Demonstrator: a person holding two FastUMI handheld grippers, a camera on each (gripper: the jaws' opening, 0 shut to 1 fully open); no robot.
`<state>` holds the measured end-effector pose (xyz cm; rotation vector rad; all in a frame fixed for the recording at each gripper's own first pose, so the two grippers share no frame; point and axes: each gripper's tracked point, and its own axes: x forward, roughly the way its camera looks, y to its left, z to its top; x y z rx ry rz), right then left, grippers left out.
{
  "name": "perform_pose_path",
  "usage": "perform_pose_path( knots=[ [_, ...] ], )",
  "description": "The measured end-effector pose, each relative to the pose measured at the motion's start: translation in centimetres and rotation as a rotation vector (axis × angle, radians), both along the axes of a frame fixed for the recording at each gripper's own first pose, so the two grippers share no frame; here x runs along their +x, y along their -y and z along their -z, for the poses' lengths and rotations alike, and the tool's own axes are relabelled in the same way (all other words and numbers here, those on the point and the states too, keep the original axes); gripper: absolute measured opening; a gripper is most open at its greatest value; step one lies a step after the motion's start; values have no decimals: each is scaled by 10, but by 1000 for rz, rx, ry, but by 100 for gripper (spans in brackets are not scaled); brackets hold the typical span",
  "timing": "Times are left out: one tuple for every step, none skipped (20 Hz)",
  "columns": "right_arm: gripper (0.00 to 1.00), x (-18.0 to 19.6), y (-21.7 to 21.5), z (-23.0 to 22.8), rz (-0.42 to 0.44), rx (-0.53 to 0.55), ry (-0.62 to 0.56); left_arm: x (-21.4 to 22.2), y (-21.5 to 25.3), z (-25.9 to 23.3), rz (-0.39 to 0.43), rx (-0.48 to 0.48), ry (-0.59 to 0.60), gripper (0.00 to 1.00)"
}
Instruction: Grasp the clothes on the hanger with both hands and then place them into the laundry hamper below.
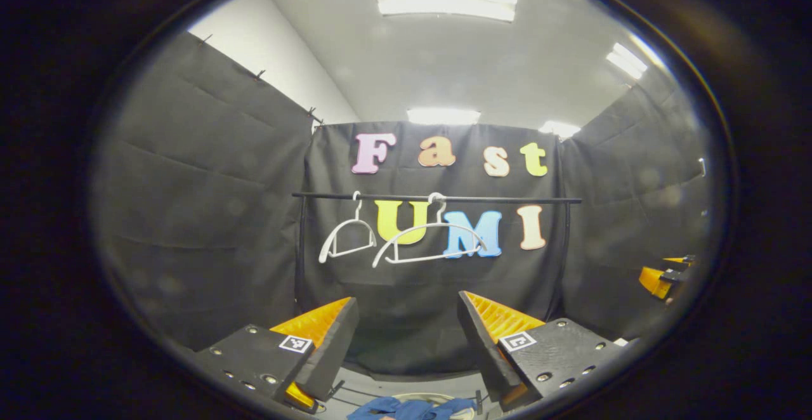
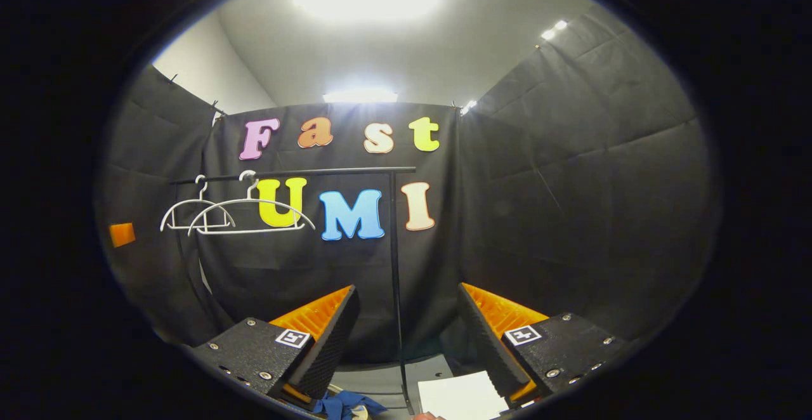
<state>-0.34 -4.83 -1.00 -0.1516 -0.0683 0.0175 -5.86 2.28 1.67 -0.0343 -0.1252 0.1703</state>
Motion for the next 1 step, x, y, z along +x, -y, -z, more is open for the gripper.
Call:
perform_pose_path(
  knots=[
    [95,0,-2,-2,-2,-7,4,0,-4,3,-7,-3,-7,91]
  ],
)
